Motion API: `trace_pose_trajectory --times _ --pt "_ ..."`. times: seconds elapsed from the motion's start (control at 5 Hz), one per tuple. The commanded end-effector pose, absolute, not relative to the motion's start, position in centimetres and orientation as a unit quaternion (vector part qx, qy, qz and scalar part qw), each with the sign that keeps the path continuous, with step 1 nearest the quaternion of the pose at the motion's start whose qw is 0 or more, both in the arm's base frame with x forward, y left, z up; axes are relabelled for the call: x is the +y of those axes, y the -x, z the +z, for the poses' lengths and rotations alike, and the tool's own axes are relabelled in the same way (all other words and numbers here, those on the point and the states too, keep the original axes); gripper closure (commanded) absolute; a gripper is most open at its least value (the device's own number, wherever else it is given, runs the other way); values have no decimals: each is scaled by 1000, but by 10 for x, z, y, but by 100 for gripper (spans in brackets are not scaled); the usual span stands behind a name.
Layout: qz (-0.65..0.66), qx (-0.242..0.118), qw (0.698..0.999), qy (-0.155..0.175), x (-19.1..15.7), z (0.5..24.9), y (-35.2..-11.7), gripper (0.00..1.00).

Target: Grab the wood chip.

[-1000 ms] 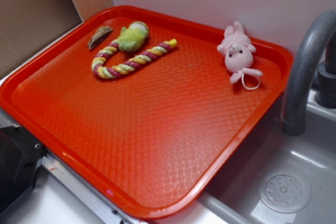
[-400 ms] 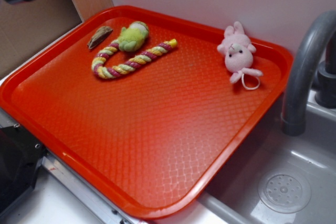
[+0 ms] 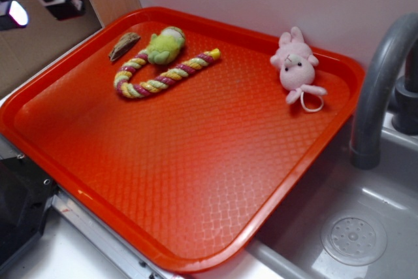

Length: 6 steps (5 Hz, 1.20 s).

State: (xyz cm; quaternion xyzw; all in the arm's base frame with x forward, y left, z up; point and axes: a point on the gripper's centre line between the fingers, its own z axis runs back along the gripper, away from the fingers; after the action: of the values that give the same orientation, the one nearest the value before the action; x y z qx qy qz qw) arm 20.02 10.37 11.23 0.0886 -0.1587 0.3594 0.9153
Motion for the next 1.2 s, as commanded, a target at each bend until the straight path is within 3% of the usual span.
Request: trace_pose_trajectory --times 0.0,0.2,0.4,0.8,1.0 --pt "317 -223 909 -155 123 93 -239 0" --pt "305 -218 921 -109 124 76 -255 0" --pt "291 -213 929 -86 129 65 -270 0" --pt "304 -188 930 -88 160 43 -284 0" --pt "283 -163 940 -95 158 31 -286 4"
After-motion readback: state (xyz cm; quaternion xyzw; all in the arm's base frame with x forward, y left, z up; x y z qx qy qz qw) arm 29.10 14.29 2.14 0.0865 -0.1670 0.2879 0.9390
